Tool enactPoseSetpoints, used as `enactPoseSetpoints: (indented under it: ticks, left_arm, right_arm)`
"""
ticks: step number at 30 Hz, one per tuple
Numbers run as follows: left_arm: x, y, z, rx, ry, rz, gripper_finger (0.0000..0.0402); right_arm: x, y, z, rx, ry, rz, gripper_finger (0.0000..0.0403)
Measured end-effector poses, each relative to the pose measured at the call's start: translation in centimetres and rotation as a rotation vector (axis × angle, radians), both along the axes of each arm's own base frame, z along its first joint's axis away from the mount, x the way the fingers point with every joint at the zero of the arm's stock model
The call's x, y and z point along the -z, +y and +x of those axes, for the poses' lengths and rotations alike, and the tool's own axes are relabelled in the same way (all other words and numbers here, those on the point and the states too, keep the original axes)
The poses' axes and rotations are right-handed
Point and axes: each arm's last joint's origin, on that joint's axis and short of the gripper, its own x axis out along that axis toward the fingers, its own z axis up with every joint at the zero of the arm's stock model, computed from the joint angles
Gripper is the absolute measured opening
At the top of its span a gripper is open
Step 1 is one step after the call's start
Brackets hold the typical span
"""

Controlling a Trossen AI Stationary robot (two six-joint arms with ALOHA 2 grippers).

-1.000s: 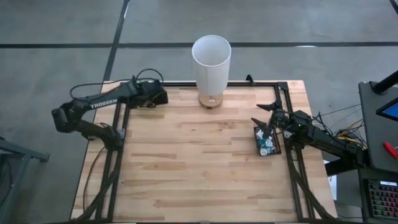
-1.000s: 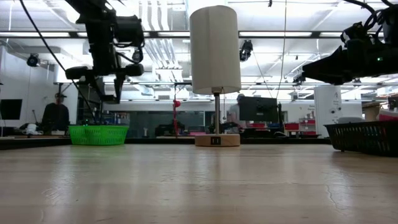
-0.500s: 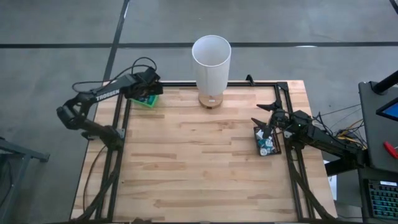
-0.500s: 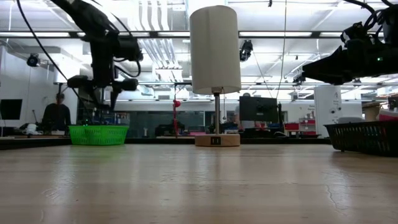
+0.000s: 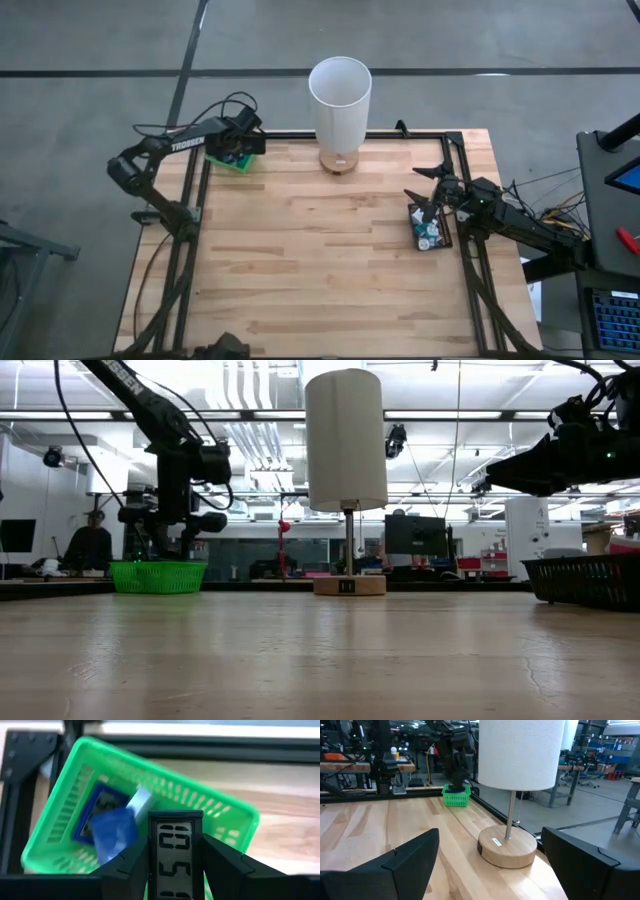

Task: Pick & Place Office items
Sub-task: Put the black digital clock into the green bin

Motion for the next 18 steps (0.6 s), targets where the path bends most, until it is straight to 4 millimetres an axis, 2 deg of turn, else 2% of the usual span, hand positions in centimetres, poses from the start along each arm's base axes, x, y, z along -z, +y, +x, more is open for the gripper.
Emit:
enactPoseSetpoints:
  ticks: [11, 18]
  left_arm:
    - [0.23, 0.49, 0.11, 0.051, -0.011, 0.0, 0.0164]
    - [0.44, 0.36, 0.07, 0.053, -0.022, -0.016, 0.0188]
  right_arm:
    - [0.0, 0.0, 0.0, 0.0, 0.0, 0.0, 0.0348]
    - [0.0, 0.0, 0.0, 0.0, 0.0, 0.0, 0.0347]
